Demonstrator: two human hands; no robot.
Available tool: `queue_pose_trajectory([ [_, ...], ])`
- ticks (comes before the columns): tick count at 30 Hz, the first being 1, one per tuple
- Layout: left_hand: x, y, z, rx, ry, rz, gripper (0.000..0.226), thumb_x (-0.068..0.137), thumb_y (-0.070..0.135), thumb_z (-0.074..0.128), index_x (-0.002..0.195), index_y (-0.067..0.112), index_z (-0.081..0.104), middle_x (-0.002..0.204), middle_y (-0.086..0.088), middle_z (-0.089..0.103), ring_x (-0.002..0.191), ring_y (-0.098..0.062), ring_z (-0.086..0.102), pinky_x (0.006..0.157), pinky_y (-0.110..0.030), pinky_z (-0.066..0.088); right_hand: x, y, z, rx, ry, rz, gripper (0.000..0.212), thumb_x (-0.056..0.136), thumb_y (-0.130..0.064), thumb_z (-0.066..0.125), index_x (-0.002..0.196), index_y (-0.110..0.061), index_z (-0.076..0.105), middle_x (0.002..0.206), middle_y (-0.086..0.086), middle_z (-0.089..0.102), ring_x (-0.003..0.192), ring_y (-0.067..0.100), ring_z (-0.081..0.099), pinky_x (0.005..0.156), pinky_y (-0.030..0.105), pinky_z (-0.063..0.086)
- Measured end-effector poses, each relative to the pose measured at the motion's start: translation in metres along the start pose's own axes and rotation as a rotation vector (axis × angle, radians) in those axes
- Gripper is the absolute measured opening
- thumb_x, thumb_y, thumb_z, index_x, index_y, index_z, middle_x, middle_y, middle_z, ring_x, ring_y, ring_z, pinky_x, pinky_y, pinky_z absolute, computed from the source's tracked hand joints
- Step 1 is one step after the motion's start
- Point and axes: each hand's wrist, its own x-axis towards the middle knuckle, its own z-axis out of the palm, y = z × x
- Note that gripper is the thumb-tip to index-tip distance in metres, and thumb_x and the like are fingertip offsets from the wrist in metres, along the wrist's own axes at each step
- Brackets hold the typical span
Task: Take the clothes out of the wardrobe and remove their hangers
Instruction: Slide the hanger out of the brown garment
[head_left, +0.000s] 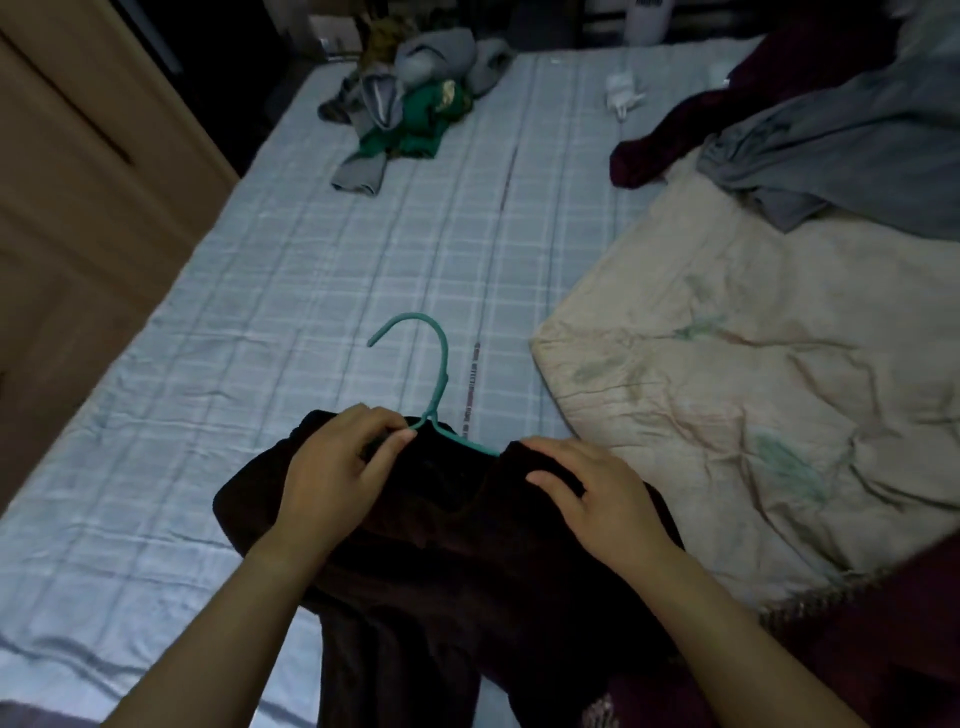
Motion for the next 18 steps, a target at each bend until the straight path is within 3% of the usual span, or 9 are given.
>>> queue_pose_trajectory([
  [5,-0.070,-0.003,-0.072,0.027,0.156,-0.063,0.029,0.087,0.050,0.044,0.085,0.028,0.064,0.077,0.015,0.056,0.074,-0.004,0.054,0.064,-0.014,0.039,-0.024,-0.080,0.019,-0.044,0.018,-0.108,0.034,0.090,-0.047,0.044,0.119,-0.035,0.058,0.099,-0.012,0.065,0.089,0.003,0.059,0.079,0.019,0.046],
  [11,-0.173,-0.036,-0.165,0.074,0.441,-0.185,0.030,0.087,0.046,0.048,0.084,0.022,0.066,0.076,0.010,0.057,0.071,-0.010,0.056,0.063,-0.032,0.045,-0.041,-0.197,0.086,-0.083,0.039,-0.306,0.029,0.092,-0.045,0.043,0.117,-0.037,0.054,0.094,-0.010,0.056,0.081,0.007,0.057,0.068,0.032,0.051],
  [15,-0.264,-0.072,-0.229,0.117,0.598,-0.316,0.022,0.088,0.039,0.059,0.083,0.019,0.067,0.077,0.007,0.061,0.068,-0.013,0.058,0.061,-0.027,0.041,-0.057,-0.283,0.150,-0.085,-0.012,-0.453,0.029,0.091,-0.043,0.046,0.117,-0.034,0.056,0.094,-0.011,0.059,0.083,0.006,0.057,0.078,0.035,0.048],
  [18,-0.334,-0.101,-0.270,0.128,0.682,-0.407,0.014,0.088,0.031,0.061,0.084,0.019,0.067,0.080,0.005,0.062,0.069,-0.015,0.058,0.062,-0.031,0.044,-0.076,-0.342,0.201,-0.078,-0.062,-0.562,0.027,0.091,-0.040,0.049,0.116,-0.034,0.056,0.093,-0.009,0.061,0.081,0.008,0.058,0.075,0.037,0.049],
])
